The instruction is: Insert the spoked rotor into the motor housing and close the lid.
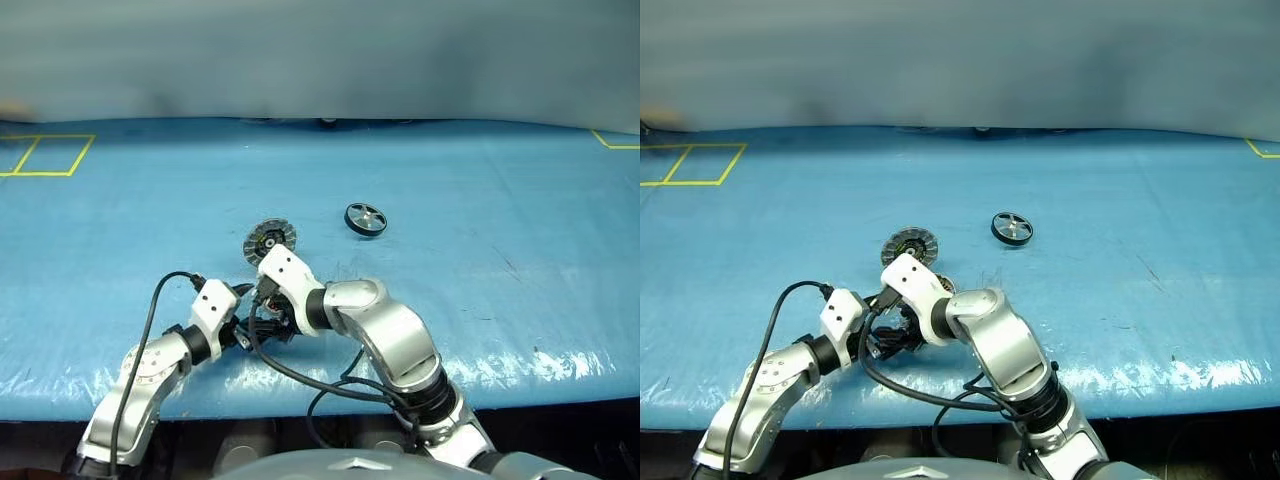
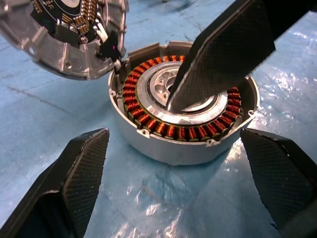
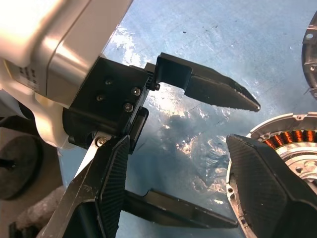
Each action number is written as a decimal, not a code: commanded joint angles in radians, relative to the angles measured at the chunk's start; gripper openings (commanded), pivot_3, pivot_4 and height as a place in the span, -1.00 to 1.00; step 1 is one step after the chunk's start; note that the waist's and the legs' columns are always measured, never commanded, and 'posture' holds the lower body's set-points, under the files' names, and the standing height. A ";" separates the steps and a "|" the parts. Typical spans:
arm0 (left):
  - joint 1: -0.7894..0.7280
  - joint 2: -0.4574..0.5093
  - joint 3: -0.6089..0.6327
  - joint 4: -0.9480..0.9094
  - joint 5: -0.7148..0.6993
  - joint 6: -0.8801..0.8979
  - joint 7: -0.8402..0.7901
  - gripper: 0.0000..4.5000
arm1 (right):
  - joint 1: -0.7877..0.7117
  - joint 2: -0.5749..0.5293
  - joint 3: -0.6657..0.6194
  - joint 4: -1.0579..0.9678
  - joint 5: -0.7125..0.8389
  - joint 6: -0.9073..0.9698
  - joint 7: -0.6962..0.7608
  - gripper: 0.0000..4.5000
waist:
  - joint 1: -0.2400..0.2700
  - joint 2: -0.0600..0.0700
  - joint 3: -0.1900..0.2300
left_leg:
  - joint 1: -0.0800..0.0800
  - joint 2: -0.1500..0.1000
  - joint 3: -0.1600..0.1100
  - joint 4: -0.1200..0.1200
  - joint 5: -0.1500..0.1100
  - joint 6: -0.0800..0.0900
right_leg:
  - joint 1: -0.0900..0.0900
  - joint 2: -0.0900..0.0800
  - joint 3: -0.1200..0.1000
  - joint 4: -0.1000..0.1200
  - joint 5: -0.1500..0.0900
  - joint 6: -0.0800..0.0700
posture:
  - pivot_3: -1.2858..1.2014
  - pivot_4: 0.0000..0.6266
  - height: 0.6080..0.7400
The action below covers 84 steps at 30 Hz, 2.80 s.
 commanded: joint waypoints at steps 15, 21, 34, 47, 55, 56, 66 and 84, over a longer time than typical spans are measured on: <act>0.022 0.121 0.048 -0.036 -0.060 -0.006 -0.151 1.00 | 0.245 -0.305 -0.321 -0.054 0.254 -0.553 -0.026 0.46 | -0.008 0.000 0.005 | -0.002 0.001 0.003 -0.002 -0.001 0.002 | 0.002 0.000 0.000 -0.003 0.000 0.000 | 0.03 -0.52 1.00; 0.028 0.128 0.077 -0.042 -0.061 -0.005 -0.136 1.00 | 0.322 -0.355 -0.338 0.063 0.240 -0.723 -0.087 0.46 | -0.001 -0.001 0.006 | -0.001 0.001 0.003 -0.001 -0.001 0.002 | 0.003 0.000 0.000 -0.002 -0.001 0.000 | 0.03 -0.52 1.00; 0.051 0.117 0.081 -0.068 -0.063 0.000 -0.118 1.00 | 0.296 -0.413 -0.234 0.194 0.212 -0.904 -0.094 0.46 | 0.001 -0.002 0.007 | -0.002 0.001 0.004 0.000 -0.001 0.002 | 0.003 0.000 0.001 -0.001 0.000 0.000 | 0.03 -0.52 1.00; 0.093 0.146 0.182 -0.146 -0.015 -0.022 -0.037 1.00 | -0.064 -0.529 0.078 0.159 0.090 -0.939 0.109 0.46 | 0.015 -0.007 0.011 | -0.002 0.001 0.001 0.001 0.000 0.001 | 0.003 0.001 -0.001 -0.002 -0.001 0.000 | 0.03 -0.52 1.00; -0.148 0.444 0.158 -0.071 0.100 -0.029 -0.205 1.00 | 0.061 -0.595 0.091 0.164 0.062 -0.905 0.098 0.46 | 0.023 -0.009 0.013 | -0.003 0.000 0.001 0.001 0.001 -0.001 | 0.003 0.000 -0.002 -0.004 -0.001 -0.001 | 0.03 -0.52 1.00; -0.192 0.480 0.123 -0.045 0.129 -0.030 -0.240 1.00 | 0.077 -0.598 0.088 0.165 0.056 -0.902 0.088 0.46 | 0.020 -0.008 0.013 | -0.003 0.000 0.001 0.000 0.001 -0.001 | 0.003 0.000 -0.002 -0.004 -0.001 -0.001 | 0.03 -0.52 1.00; -0.649 0.641 -0.250 0.258 0.433 -0.124 -0.615 1.00 | 0.126 -0.590 0.041 0.145 0.054 -0.879 0.025 0.46 | -0.001 -0.009 0.017 | -0.004 0.001 0.005 0.001 0.000 0.001 | 0.001 0.009 -0.002 -0.001 -0.001 0.000 | 0.03 -0.52 1.00; -0.768 0.567 -0.361 0.468 0.664 -0.293 -0.685 1.00 | 0.157 -0.597 0.016 0.146 0.051 -0.872 -0.013 0.46 | -0.002 -0.009 0.017 | -0.005 0.002 0.005 0.005 -0.001 0.003 | 0.000 0.009 -0.002 0.003 -0.001 0.000 | 0.03 -0.52 1.00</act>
